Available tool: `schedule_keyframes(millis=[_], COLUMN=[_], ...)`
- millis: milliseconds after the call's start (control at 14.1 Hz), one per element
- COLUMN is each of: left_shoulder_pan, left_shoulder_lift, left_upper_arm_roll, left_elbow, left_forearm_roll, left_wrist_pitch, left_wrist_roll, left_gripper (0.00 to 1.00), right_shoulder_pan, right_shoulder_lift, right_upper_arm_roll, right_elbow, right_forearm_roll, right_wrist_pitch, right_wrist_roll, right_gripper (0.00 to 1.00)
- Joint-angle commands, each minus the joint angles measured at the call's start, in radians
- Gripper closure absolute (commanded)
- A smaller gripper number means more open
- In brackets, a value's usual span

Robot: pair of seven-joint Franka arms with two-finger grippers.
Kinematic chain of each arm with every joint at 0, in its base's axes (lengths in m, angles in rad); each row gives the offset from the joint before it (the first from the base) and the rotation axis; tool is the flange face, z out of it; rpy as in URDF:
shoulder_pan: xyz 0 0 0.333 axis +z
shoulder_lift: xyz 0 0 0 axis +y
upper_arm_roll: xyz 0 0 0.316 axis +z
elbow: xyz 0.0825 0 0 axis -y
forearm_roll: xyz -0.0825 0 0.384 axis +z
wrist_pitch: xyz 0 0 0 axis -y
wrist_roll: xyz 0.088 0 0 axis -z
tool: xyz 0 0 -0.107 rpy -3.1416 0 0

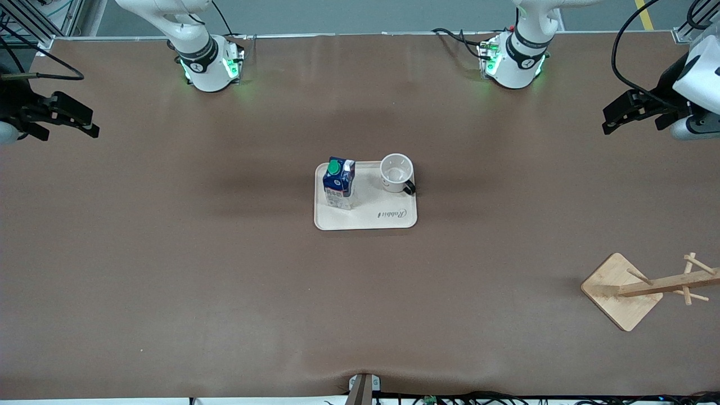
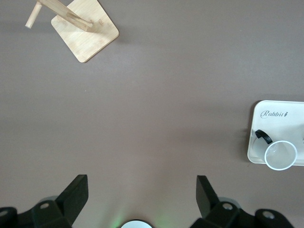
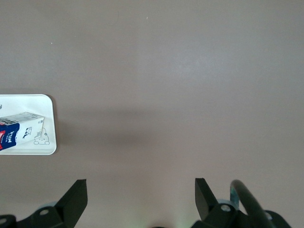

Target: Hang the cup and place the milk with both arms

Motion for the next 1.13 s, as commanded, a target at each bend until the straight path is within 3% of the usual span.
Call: schedule_keyframes(millis=[0, 496, 850, 1063], left_shoulder_pan=[-0.002, -0.006, -0.002, -0.003], left_shoulder_lift=[0.002, 0.019, 0.012, 0.022], left_upper_arm_roll=[-0.002, -0.007, -0.071, -0.128], left_elbow=[0.015, 0.009, -0.080, -0.092], left_forearm_roll=[0.003, -0.013, -0.016, -0.016], left_wrist_pitch=[-0.006, -0.003, 0.071, 0.102], left_wrist_roll=[-0.005, -0.016, -0.045, -0.172], left_gripper=[0.00, 0.00, 0.00, 0.00], right_shoulder_pan=[-0.019, -0.019, -0.019, -0.019], right_shoulder_lift=[0.011, 0.011, 0.011, 0.011], right_upper_arm_roll=[0.009, 0.009, 0.009, 0.009], right_elbow=[0.024, 0.024, 0.024, 0.024], right_forearm_roll=[0.006, 0.006, 0.006, 0.006], right_wrist_pitch=[-0.012, -0.012, -0.012, -0.012], right_wrist_roll=[-0.010, -0.010, -0.009, -0.009], right_gripper=[0.00, 0.00, 0.00, 0.00])
